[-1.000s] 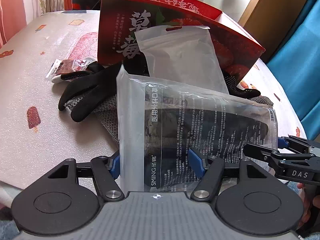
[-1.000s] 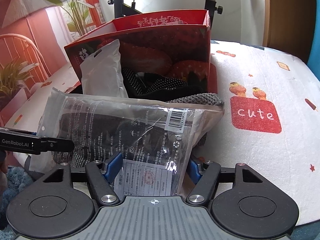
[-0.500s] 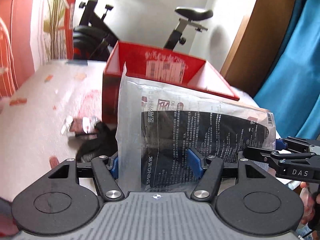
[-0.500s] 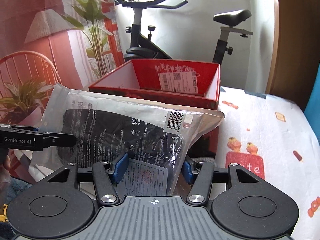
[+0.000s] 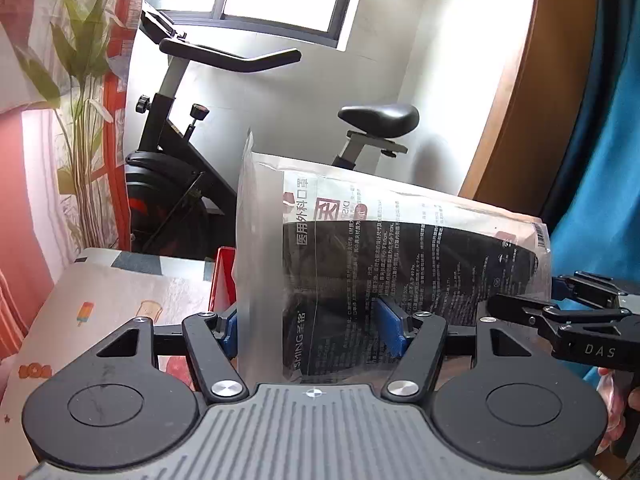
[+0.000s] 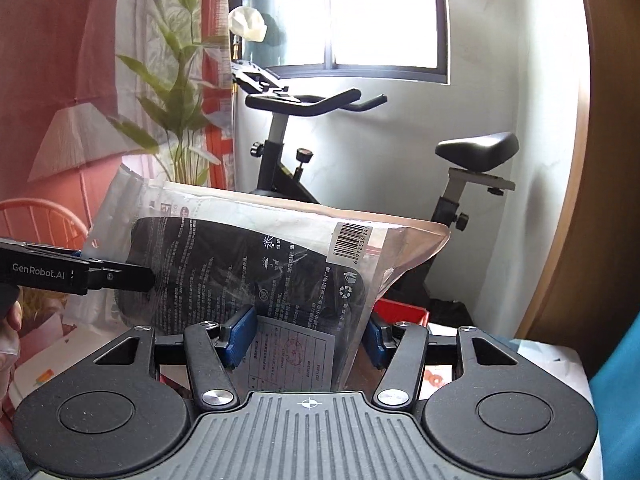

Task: Organize soft objects
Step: 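Lift the clear bag with the left tool toward the red box, then lower the clear bag into the red box and open the left tool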

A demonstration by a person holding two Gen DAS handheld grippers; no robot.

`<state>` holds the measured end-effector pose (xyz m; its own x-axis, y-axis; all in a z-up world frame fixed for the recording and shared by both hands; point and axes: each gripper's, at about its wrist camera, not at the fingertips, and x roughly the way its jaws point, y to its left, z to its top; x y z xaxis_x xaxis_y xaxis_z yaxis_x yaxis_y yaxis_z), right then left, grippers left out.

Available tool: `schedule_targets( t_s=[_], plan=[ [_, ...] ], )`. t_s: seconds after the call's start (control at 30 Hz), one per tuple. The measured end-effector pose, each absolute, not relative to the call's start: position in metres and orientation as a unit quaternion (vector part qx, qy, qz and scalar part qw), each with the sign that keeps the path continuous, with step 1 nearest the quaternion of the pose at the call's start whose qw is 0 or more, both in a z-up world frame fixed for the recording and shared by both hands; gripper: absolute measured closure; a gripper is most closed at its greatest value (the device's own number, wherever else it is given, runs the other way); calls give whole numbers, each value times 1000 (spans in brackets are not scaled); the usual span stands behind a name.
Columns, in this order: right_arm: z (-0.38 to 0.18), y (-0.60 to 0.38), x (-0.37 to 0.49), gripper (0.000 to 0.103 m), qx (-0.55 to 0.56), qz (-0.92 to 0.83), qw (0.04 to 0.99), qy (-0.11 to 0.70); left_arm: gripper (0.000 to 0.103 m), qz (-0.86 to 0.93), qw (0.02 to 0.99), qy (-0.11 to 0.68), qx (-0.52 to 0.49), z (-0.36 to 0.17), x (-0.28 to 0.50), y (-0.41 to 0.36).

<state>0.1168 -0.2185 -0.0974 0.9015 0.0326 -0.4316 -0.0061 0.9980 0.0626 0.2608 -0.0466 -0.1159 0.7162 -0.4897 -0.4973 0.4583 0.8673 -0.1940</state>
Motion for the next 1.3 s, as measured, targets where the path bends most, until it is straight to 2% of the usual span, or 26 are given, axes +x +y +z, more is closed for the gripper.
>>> schedule_targets(
  t_s=[0.2, 0.57, 1.0, 1.07, 1.3],
  plan=[
    [-106, -249, 163, 51, 36, 10, 972, 232, 36, -252, 924, 287, -8, -126, 304, -71],
    [-179, -264, 238, 51, 67, 13, 945, 320, 38, -239, 896, 374, 30, -178, 361, -83],
    [-241, -255, 253, 51, 131, 12, 885, 446, 38, -252, 864, 433, 42, -223, 359, -66],
    [-244, -252, 258, 51, 130, 8, 881, 455, 43, -241, 862, 444, 51, -227, 362, -67],
    [-245, -246, 270, 52, 105, -3, 873, 476, 50, -226, 854, 462, 83, -234, 363, -77]
  ],
)
